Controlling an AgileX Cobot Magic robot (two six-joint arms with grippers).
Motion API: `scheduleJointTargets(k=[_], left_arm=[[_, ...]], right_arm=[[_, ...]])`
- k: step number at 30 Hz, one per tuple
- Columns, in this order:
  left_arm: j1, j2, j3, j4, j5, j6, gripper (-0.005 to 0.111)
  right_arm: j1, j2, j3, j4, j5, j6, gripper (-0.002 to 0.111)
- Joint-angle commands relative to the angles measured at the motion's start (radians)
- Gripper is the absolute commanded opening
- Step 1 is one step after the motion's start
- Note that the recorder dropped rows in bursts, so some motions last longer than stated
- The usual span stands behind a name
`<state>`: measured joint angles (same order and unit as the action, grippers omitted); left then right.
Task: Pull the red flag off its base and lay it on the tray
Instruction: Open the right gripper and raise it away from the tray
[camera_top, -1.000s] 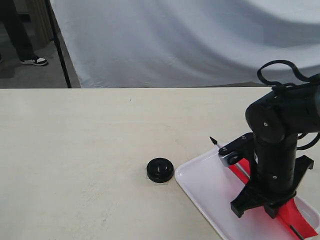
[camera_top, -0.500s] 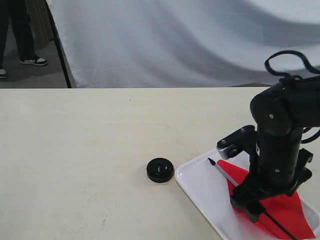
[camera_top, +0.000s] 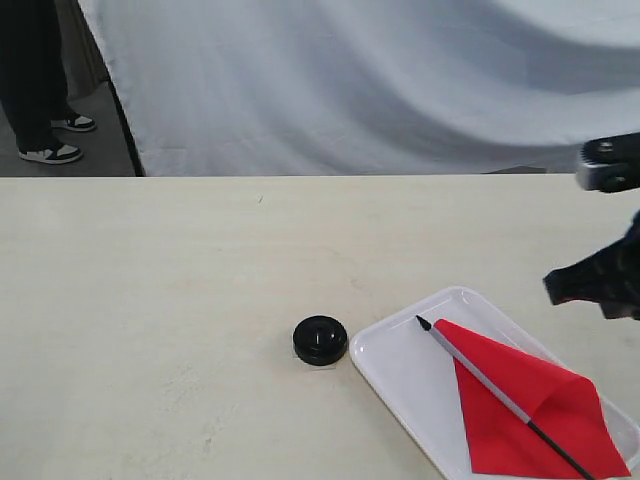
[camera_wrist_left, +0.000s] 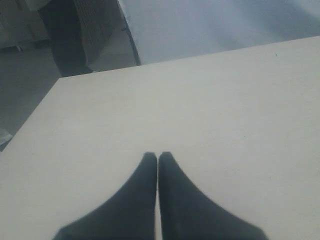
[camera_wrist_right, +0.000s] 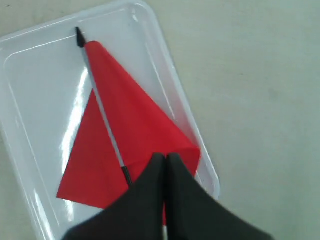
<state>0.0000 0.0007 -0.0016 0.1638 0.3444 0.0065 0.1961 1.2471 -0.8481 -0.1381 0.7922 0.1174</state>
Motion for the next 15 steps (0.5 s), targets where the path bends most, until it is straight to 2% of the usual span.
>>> scheduleJointTargets(k=[1, 4, 6, 10, 15], left_arm=[[0.001, -0.001, 0.002, -0.003, -0.001, -0.007, 0.001], [0.001, -0.001, 0.002, -0.003, -0.001, -0.007, 0.001], [0.001, -0.001, 0.002, -0.003, -0.001, -0.007, 0.001], [0.001, -0.001, 0.002, -0.003, -0.001, -0.007, 0.001], [0.001, -0.001, 0.002, -0.003, -0.001, -0.007, 0.001]], right_arm=[[-0.18, -0.181, 0.077, 0.041, -0.002, -0.008, -0.001], [-0.267, -0.325, 0.129, 0.058, -0.073, -0.005, -0.001], [-0.316, -0.514, 0.204, 0.058, -0.206, -0.005, -0.001], [-0.323, -0.894, 0.375, 0.053, -0.446, -0.002, -0.001], [-0.323, -1.235, 0.527, 0.066, -0.519, -0.002, -0.001]])
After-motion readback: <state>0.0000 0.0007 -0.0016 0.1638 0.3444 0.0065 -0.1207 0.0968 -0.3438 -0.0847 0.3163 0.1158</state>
